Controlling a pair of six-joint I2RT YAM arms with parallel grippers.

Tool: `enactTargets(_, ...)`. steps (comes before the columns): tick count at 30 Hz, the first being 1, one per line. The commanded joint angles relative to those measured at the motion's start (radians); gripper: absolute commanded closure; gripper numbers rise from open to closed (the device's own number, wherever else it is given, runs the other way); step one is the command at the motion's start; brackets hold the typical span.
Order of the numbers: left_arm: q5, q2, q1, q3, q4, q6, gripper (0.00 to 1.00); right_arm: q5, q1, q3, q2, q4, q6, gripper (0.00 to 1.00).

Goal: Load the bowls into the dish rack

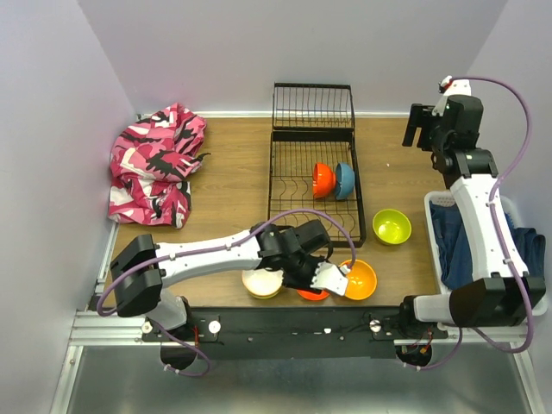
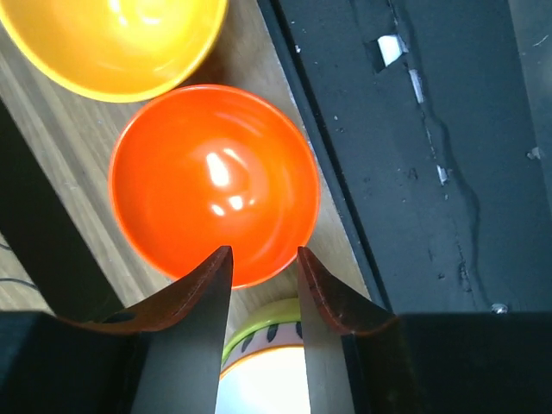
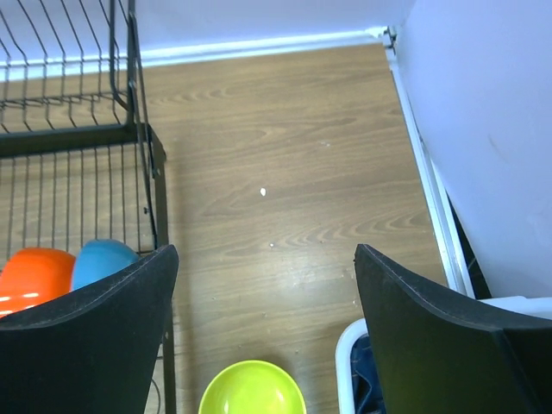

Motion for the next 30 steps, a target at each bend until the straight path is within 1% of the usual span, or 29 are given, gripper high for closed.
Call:
enactTargets(1,-0.034,0.029,-0.034,-0.041,0.055,-0.078,0.58,-0.014,0.000,-0.021,-0.051,0.015,0.014,0.09)
enactTargets(3,-0.033,0.037,-0.042,-0.055,0.072,-0.087,0.62,-0.009,0.000,-0.037,-0.065,0.018,0.015,0.09)
enactTargets(8,-0.024,0.044,-0.062,-0.096,0.110,-0.109,0.63,-0.006,0.000,-0.055,-0.084,0.021,0.014,0.09)
enactTargets(15,-0.045,0.058,-0.076,-0.128,0.181,-0.136,0.63,0.001,-0.005,-0.070,-0.090,0.026,0.014,0.09)
enactTargets(17,-0.047,0.064,-0.082,-0.133,0.208,-0.141,0.66,0.001,-0.005,-0.077,-0.091,0.026,0.015,0.09)
enactTargets(18,-0.053,0.069,-0.083,-0.133,0.216,-0.140,0.69,0.001,-0.005,-0.078,-0.090,0.026,0.015,0.09)
enactTargets(20,-0.060,0.078,-0.086,-0.133,0.239,-0.141,0.73,0.001,-0.006,-0.083,-0.090,0.026,0.020,0.09)
enactTargets(24,-0.054,0.087,-0.086,-0.122,0.236,-0.136,0.85,0.000,-0.005,-0.080,-0.082,0.018,0.021,0.10)
enactTargets(25,-0.048,0.083,-0.086,-0.119,0.219,-0.135,0.89,0.001,-0.005,-0.078,-0.079,0.018,0.021,0.10)
enactTargets(30,-0.042,0.026,-0.065,-0.082,0.106,-0.112,1.00,-0.003,-0.005,-0.067,-0.061,0.011,0.023,0.10)
